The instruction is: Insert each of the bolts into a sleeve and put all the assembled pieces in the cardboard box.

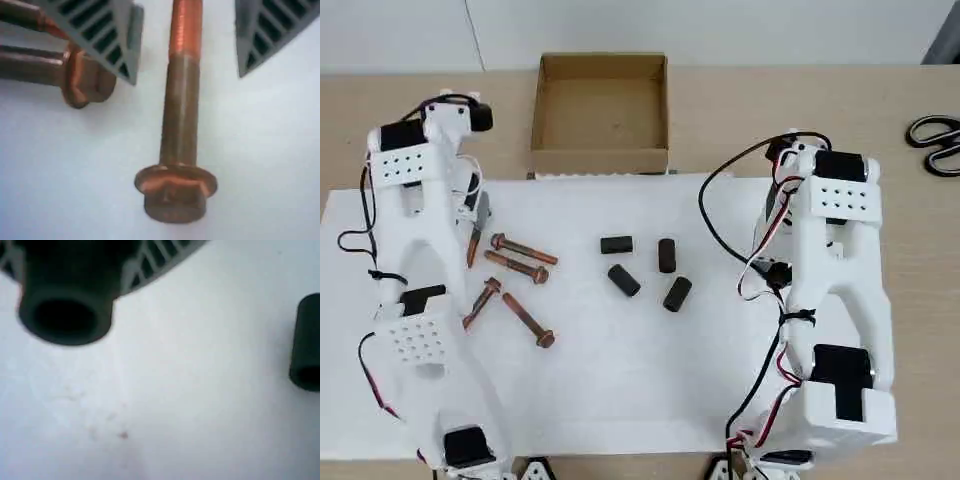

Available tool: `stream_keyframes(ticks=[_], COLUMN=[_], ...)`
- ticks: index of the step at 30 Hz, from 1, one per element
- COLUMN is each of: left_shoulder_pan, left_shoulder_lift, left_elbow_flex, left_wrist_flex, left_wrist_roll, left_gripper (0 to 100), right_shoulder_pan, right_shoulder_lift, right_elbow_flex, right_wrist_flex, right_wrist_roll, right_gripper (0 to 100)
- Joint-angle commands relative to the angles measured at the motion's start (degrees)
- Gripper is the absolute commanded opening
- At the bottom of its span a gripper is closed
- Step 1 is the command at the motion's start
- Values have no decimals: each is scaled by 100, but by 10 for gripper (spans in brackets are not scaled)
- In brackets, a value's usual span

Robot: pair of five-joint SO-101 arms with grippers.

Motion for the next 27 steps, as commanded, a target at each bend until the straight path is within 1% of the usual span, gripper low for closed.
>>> stream_keyframes(ticks=[1, 18, 27], left_shoulder_pan=[9, 44, 299], left_shoulder_lift=[-9, 1002, 1345], left_elbow_flex=[-207, -1042, -1095], left_wrist_flex=[-88, 26, -44], left_wrist_roll=[-70, -158, -149], left_gripper=[130, 128, 126], right_shoulder_pan=[4, 4, 4], right_shoulder_lift=[-330, -330, -330], right_elbow_flex=[-44, -44, -44], right_wrist_flex=[22, 22, 22], right_wrist_roll=[44, 53, 53], right_gripper=[3, 3, 3])
